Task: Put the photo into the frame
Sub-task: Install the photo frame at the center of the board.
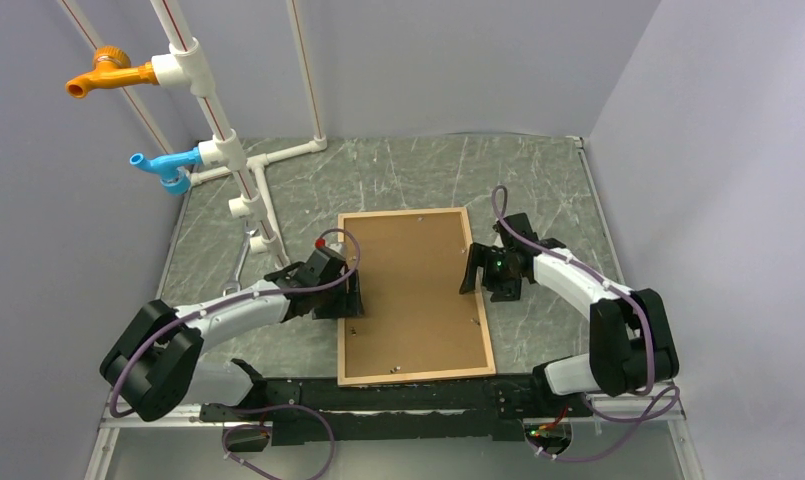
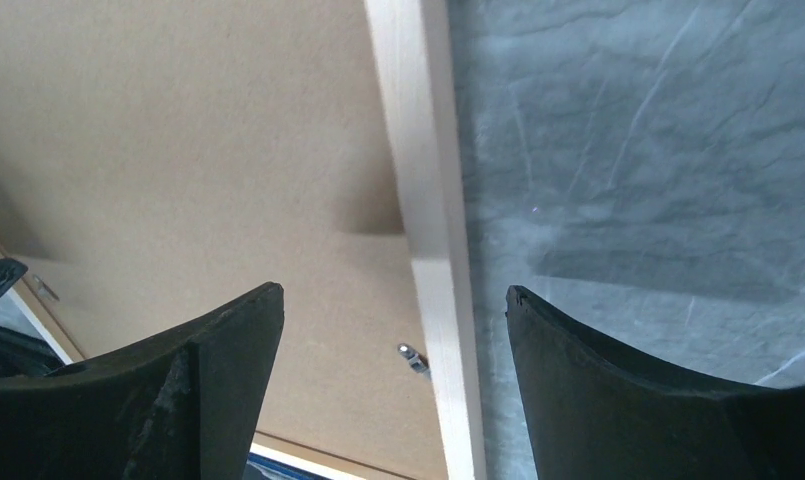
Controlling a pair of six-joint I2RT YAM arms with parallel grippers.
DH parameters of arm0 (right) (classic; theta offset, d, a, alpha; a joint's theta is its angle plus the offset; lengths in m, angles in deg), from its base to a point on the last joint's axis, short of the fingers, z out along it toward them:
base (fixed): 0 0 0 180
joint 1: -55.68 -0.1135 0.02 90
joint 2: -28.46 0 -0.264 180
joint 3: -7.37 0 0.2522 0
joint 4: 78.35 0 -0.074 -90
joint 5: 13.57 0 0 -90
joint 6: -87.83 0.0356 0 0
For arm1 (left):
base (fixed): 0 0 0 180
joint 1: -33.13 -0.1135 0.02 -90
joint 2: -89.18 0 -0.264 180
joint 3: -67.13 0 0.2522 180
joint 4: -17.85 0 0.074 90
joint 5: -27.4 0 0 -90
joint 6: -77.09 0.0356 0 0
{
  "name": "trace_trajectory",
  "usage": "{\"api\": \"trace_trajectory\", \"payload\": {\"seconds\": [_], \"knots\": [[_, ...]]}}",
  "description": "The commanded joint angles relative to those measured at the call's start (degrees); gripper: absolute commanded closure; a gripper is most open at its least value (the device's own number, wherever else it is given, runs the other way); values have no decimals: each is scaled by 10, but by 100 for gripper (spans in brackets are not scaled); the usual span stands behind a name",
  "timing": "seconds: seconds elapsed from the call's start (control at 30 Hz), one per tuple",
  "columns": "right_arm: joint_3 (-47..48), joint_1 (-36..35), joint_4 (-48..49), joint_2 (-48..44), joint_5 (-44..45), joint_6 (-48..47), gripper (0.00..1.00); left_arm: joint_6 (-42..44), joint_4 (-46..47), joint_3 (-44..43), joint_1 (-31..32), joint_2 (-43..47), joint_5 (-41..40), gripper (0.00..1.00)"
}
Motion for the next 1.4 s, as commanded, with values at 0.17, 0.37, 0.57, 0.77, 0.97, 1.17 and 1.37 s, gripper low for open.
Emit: {"api": "trace_trajectory", "payload": {"seconds": [0.17,0.37,0.57,0.77,0.97,1.17,1.37], "knots": [[-33,-29,-27,-59,22,14,17,-59,-107,2,67,-4,-64,33],[-45,-31,-22,-65,22,17,19,-90,-139,-16,101,-31,-92,34],[-54,-31,-9,-57,16,21,21,-104,-149,-29,121,-65,-99,45],[-57,-32,-1,-52,11,21,21,-106,-160,-29,126,-62,-106,68],[-54,-31,3,-47,7,23,21,-98,-162,-28,127,-44,-104,92],[-53,-32,0,-45,9,21,21,-93,-163,-29,127,-15,-101,100],[-50,-32,-2,-46,11,20,21,-112,-176,-28,128,39,-108,58]]}}
